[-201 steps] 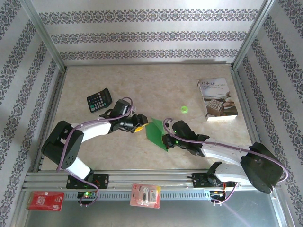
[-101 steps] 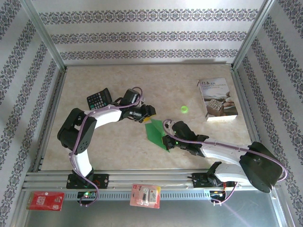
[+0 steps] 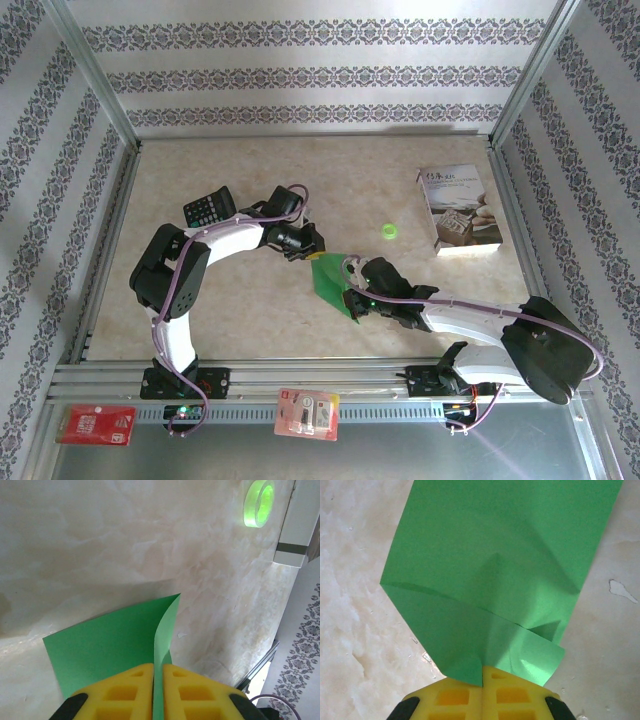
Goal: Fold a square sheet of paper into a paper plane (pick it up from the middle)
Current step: Fourth fold the wing at the center of the table.
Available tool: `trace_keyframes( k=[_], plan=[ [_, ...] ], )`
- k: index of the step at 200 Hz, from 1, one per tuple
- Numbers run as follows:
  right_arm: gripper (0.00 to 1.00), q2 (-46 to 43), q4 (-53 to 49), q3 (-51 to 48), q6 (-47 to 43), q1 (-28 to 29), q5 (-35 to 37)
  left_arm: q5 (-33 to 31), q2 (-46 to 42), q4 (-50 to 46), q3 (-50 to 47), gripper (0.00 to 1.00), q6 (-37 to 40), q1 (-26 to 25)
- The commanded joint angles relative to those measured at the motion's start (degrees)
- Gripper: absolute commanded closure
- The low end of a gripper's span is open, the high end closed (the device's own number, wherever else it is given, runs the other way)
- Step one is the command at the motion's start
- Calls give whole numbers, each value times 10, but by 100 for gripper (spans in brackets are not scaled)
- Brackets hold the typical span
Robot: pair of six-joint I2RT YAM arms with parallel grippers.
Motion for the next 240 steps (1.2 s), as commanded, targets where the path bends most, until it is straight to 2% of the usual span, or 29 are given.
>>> trace_keyframes(
  k=[1,17,135,229,240],
  plan=[
    [100,-3,-7,0,-14,6,16,7,9,-55,21,94,29,0],
    [100,-4,-8,0,-15,7,15,9,8,-64,27,100,32,3],
    [100,-15,-15,-1,-21,17,16,3,23,-155,75,100,65,22],
    [100,-8,22,-24,19,3,-41,-9,39,-185,103,100,75,24],
    [100,-2,39,-31,32,-1,-51,-14,39,-188,105,94,75,24]
  ],
)
